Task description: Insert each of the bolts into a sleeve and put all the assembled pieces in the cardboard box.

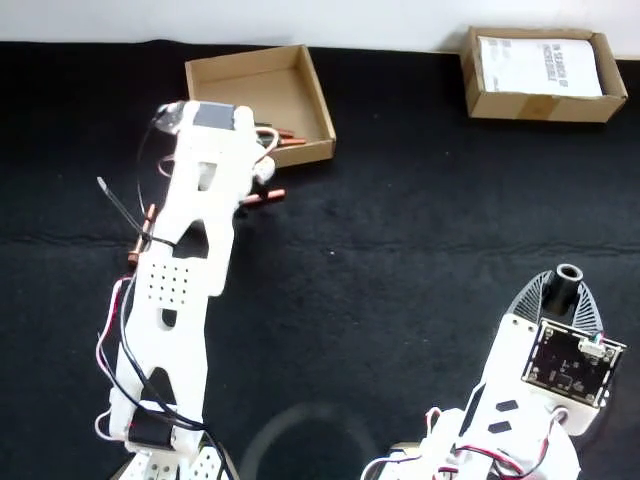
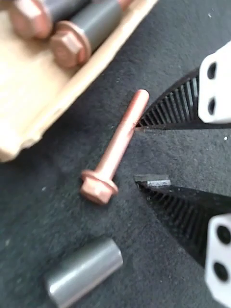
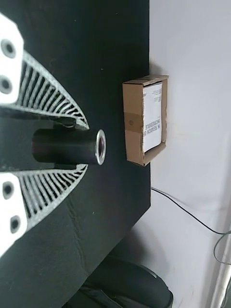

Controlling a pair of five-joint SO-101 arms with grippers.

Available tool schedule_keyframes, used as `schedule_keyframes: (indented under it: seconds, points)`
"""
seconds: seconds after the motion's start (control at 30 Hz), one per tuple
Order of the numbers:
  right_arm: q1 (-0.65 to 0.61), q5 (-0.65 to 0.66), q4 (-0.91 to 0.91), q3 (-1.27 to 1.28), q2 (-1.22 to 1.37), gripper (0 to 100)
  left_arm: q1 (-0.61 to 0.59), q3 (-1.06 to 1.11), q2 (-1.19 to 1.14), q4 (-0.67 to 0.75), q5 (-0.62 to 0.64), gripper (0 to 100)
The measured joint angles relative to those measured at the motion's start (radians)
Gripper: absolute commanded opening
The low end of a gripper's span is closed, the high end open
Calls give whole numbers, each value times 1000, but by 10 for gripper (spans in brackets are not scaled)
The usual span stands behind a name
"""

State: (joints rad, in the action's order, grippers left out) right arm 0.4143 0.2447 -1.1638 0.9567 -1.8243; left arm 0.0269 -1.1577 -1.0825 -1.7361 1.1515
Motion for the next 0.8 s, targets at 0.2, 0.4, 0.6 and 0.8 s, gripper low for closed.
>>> schedule_keyframes:
  seconds: [0.2,0.4,0.6,0.8]
  points:
    - [-94,0,0,6,0,9,-18,-2,0,14,31,150]
    - [-135,51,0,15,0,9,-32,-2,0,80,48,150]
    - [-135,120,5,51,0,9,-31,-6,-26,169,54,150]
    - [-138,121,66,57,0,9,-26,-43,-103,204,54,150]
